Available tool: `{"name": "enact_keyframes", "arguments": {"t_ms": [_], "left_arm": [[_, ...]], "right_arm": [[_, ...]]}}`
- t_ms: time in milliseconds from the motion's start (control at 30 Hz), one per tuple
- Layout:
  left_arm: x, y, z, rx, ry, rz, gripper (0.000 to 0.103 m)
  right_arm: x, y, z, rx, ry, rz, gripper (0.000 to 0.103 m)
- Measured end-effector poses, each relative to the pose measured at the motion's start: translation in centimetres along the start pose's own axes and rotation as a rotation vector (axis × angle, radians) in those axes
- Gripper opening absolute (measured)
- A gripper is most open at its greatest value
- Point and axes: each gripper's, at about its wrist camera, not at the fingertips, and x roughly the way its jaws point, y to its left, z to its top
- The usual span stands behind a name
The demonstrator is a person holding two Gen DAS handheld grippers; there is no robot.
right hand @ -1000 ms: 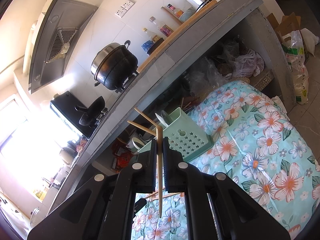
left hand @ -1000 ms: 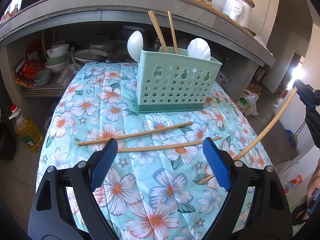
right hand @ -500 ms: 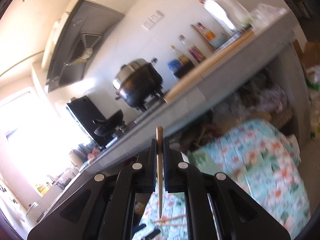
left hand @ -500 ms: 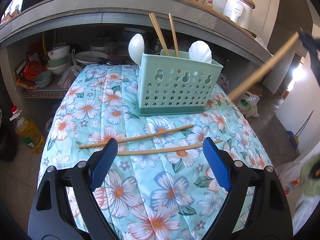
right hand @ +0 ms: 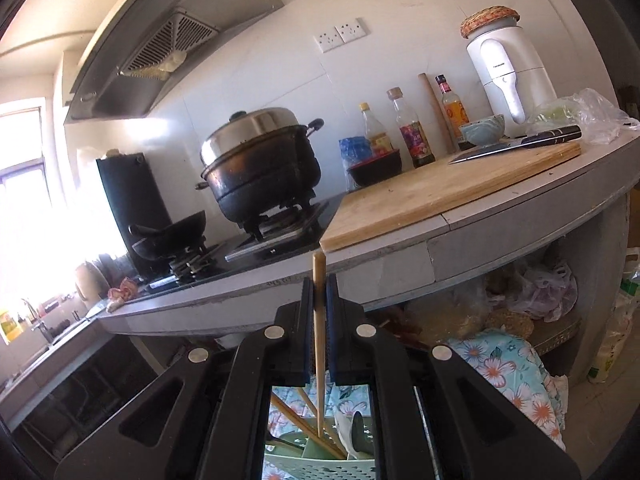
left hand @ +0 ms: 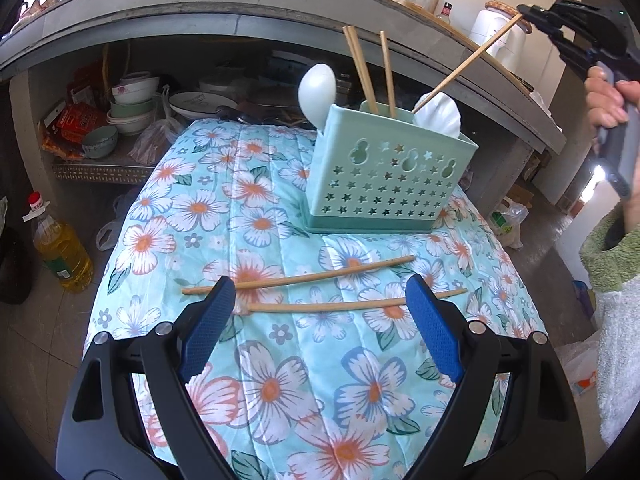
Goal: Organize utensils
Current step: 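Insert the chopstick into the green holder and open the right tool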
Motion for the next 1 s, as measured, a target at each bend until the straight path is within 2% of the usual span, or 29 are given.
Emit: {"name": "enact_keyframes", "arguments": {"t_ms": [133, 267, 400, 467, 633, 867, 1000], "left_arm": [[0.0, 0.4, 0.0, -0.01, -0.002, 0.0, 0.083], [-0.1, 0.5, 0.0, -0.014, -0.003, 0.0, 0.083], [-0.1, 0.5, 0.0, -0.013, -0.003, -0.005, 0.083], [-0.1, 0.4, 0.0, -0.01, -0.004, -0.009, 0.083], [-0.2, -0.2, 0.0, -0.005, -0.007, -0.012, 0.083], [-0.3, -1.2, 0.0, 0.016, -0.001, -0.017, 0.083], [-0.4, -1.4, -0.1, 0.015, -0.002, -0.027, 0.083]], "right_arm": [[2.8, 0.1, -1.7, -0.022, 0.043, -0.026, 0.006], [4.4, 0.0, -3.7, -0.046, 0.103, -0.017, 0.007], [4.6, -0.7, -4.7, -0.033, 0.154, -0.005, 0.008], [4.1, -1.1, -4.6, -0.024, 0.154, 0.001, 0.011], [2.4, -1.2, -4.1, -0.031, 0.129, 0.015, 0.029], [-1.5, -2.0, -3.2, -0.001, 0.082, 0.06, 0.035], [-5.0, -3.1, -4.2, 0.015, 0.077, 0.061, 0.042]]}}
